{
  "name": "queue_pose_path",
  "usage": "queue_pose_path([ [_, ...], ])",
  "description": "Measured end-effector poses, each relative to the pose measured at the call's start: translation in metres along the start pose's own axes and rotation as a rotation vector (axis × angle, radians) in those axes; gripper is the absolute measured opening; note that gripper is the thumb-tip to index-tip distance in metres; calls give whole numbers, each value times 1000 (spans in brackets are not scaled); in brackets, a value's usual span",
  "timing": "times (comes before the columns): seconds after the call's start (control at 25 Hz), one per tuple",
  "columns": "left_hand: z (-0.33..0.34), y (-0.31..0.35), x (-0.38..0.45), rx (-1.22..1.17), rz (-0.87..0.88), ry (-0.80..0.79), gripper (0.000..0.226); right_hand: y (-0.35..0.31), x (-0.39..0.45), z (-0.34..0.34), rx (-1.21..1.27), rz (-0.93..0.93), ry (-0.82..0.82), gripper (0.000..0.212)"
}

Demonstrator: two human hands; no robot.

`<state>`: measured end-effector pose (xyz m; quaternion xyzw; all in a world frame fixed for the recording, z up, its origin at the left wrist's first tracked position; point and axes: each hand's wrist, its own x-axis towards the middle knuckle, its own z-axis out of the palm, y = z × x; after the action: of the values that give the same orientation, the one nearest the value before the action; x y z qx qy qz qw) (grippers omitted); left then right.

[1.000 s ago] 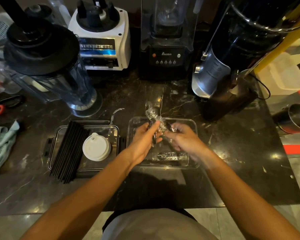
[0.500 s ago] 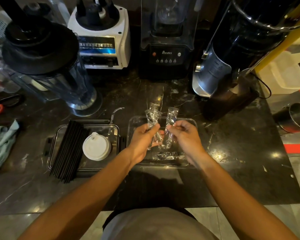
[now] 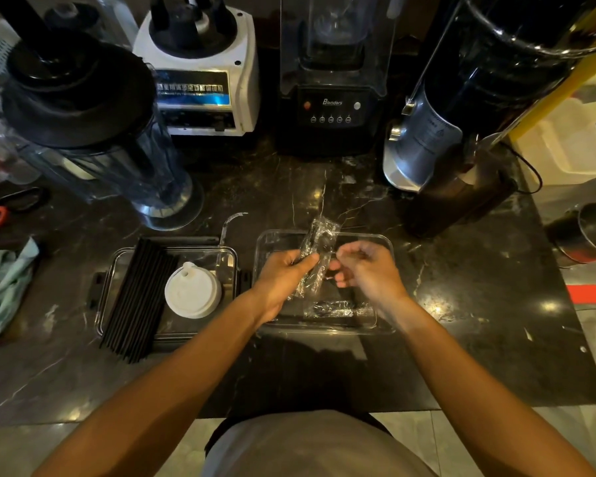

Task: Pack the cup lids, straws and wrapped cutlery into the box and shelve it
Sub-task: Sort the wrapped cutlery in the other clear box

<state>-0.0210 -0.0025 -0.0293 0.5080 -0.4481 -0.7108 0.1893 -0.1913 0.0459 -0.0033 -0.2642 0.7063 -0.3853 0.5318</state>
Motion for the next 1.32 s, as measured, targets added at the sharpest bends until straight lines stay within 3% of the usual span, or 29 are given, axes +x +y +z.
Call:
queue_pose_path([
  [0.08,-3,-1,2,-73,-14,20,25,5,4,-9,-414,-50,-46,4],
  [0.16,-5,1,1,-147,-19,26,23,12,2,-11,-985,-96,-242,9],
  [0.24,-4,5,-2,-187,-7,21,23,22,0,-7,-1303,-127,-345,18],
  [0.52,0,11,-10,-260,78,-27,23,22,-3,-3,-1403,-165,-396,15],
  [0.64,-1,12,-12,-262,95,-26,28,9,-2,-18,-1187,-96,-328,6],
  [0.8,-5,13,-11,-278,96,42,25,-2,-12,-39,-233,-8,-101,7],
  [0.92,-2,13,-9,-282,103,45,27,-12,-26,-34,386,-46,-159,16],
  [1.0,4,13,-8,-261,124,24,28,-16,-30,-26,478,-47,-206,11],
  [1.12,11,14,-8,-252,145,-16,32,-14,-29,-17,423,-31,-205,2],
  [1.32,13,13,-8,-218,152,-67,15,-8,-27,-10,329,46,-165,12],
])
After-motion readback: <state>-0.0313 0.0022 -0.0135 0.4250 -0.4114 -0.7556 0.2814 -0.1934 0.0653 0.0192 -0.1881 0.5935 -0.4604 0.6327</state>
